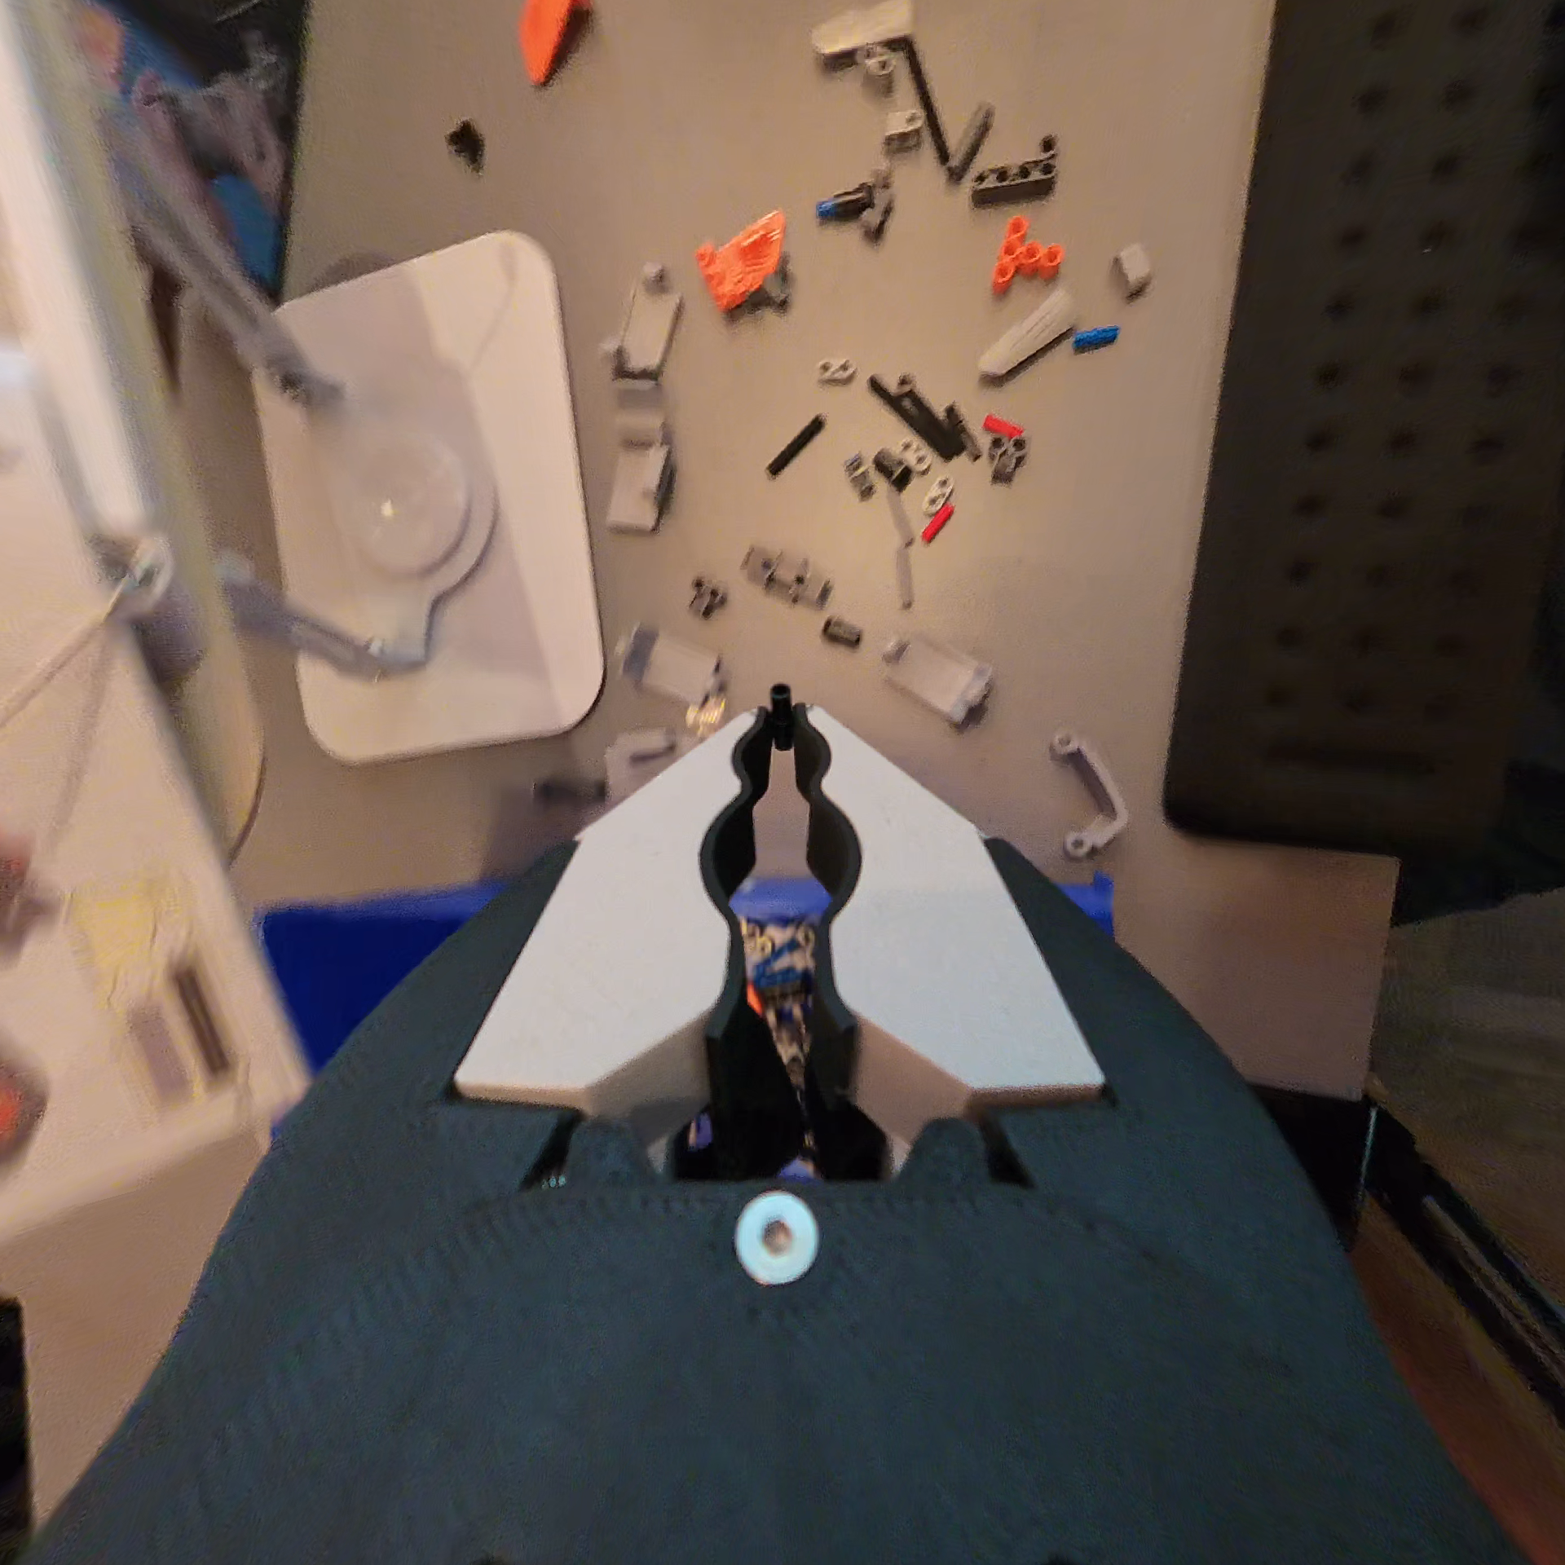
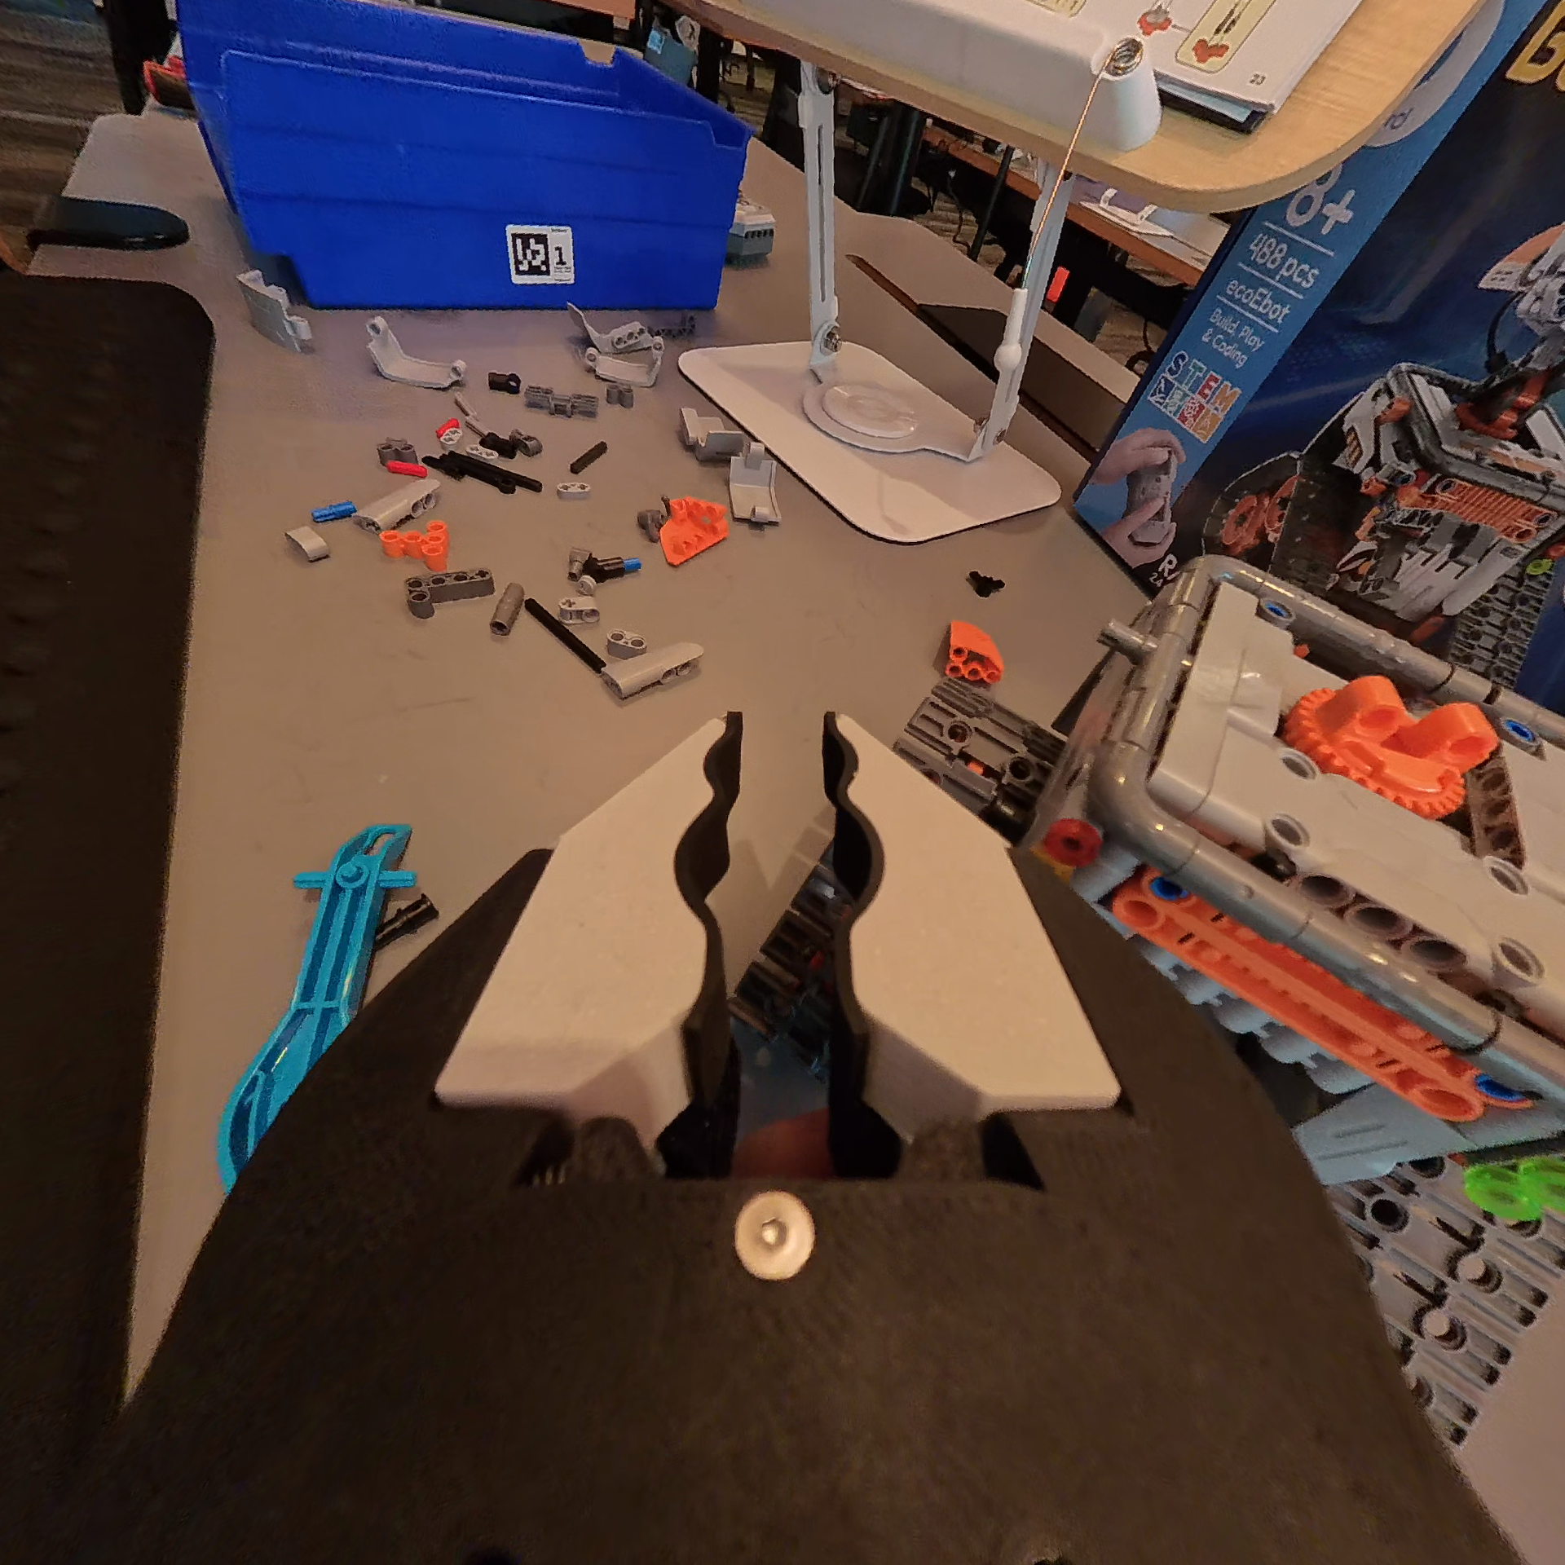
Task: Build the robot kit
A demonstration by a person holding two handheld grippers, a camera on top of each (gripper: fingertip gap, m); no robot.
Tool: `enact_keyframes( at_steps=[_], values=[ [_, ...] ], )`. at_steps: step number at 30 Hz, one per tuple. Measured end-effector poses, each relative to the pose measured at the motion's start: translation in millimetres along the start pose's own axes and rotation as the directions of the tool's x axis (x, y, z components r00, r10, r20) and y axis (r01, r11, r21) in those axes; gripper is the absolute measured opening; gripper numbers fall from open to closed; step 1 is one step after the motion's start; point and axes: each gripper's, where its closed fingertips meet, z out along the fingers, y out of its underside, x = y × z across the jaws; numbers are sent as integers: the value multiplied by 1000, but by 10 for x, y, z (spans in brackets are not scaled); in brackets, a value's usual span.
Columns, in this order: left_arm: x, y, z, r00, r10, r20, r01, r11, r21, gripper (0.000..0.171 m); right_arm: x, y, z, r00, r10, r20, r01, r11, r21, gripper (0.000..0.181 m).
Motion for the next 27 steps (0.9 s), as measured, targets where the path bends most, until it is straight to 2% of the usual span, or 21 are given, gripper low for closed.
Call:
enact_keyframes(
  at_steps=[4, 7, 9, 11, 14, 17, 21, 23, 25, 27],
  values=[
    [226, -279, 636, 979, 128, -158, -145, 984, -99, 3, -16, -27, -22, 1000, -3, 5, 3, 1000, 14, 17],
    [350, -285, 1053, 952, 169, -257, -216, 963, -164, 3, -24, -30, -28, 1000, -4, 11, 4, 1000, 17, 17],
    [347, -277, 1237, 947, 181, -267, -236, 953, -192, 3, -26, -32, -27, 1000, 0, 16, 0, 1000, 19, 17],
    [331, -265, 1308, 949, 174, -264, -232, 951, -204, 17, -35, -28, -25, 1000, 1, 23, -2, 1000, 19, 17],
    [246, -287, 1145, 965, 146, -217, -186, 967, -175, 20, -38, -18, -25, 1000, 6, 30, -6, 1000, 18, 17],
    [82, -222, 723, 986, 104, -129, -122, 983, -139, 18, -31, -23, -29, 1000, 11, 30, -12, 1000, 23, 17],
    [-125, 84, 21, 1000, 21, 22, -19, 995, -95, 9, -15, -15, -21, 1000, 13, 22, -13, 1000, 20, 17],
    [-163, 264, -249, 997, -50, 55, 53, 997, -54, 7, 7, -17, -18, 1000, 18, 12, -18, 1000, 21, 17],
    [-130, 458, -376, 993, -115, 31, 116, 993, -30, 7, 23, -14, -7, 1000, 22, 4, -23, 1000, 20, 17],
    [-103, 755, -341, 988, -155, 10, 155, 984, -86, 10, 33, 8, 12, 1000, 24, -2, -24, 1000, 8, 17]
  ],
)
